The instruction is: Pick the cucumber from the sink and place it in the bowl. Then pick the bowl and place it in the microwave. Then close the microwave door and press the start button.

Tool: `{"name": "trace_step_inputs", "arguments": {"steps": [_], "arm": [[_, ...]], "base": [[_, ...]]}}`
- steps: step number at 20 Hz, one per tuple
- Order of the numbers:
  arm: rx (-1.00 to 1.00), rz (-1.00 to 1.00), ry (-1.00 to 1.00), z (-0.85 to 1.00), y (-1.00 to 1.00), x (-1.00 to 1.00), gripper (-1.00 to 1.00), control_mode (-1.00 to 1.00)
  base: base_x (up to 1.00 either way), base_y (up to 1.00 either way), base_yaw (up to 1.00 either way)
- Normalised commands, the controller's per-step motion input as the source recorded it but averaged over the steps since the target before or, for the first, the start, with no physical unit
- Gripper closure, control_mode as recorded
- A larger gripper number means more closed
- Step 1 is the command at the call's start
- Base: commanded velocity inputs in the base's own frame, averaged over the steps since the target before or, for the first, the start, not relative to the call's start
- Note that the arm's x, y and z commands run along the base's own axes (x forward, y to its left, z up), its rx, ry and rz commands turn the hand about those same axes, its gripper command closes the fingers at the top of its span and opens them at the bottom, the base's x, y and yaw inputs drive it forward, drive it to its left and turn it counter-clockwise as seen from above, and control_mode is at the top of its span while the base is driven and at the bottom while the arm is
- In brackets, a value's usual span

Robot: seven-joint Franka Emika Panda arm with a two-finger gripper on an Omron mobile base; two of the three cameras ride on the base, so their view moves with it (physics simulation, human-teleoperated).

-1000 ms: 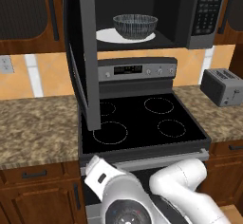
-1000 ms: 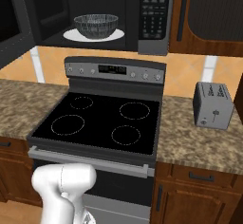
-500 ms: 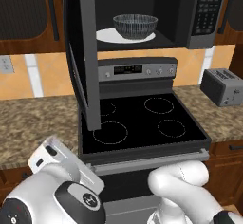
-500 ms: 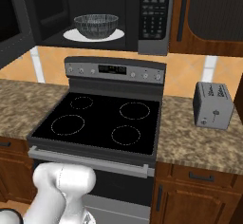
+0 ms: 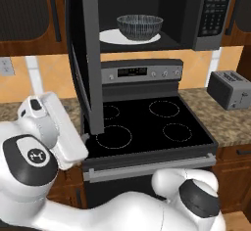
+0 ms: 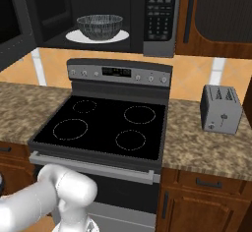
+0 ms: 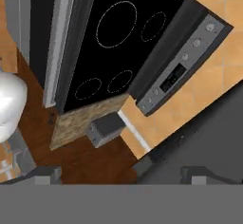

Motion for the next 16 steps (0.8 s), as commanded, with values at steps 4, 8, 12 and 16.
{"name": "trace_step_inputs", "arguments": {"steps": [4, 8, 12, 16], "arm": [[0.00, -0.11, -0.19, 0.43, -0.96, 0.00, -1.00, -1.00], [0.02, -0.03, -0.15, 0.32, -1.00, 0.00, -1.00, -1.00], [0.05, 0.00, -0.11, 0.38, -1.00, 0.12, -1.00, -1.00], [0.06, 0.00, 0.00, 0.43, -1.00, 0.70, -1.00, -1.00]], "base": [[0.00, 0.00, 0.00], [0.00, 0.00, 0.00], [0.00, 0.00, 0.00], [0.00, 0.00, 0.00]]}}
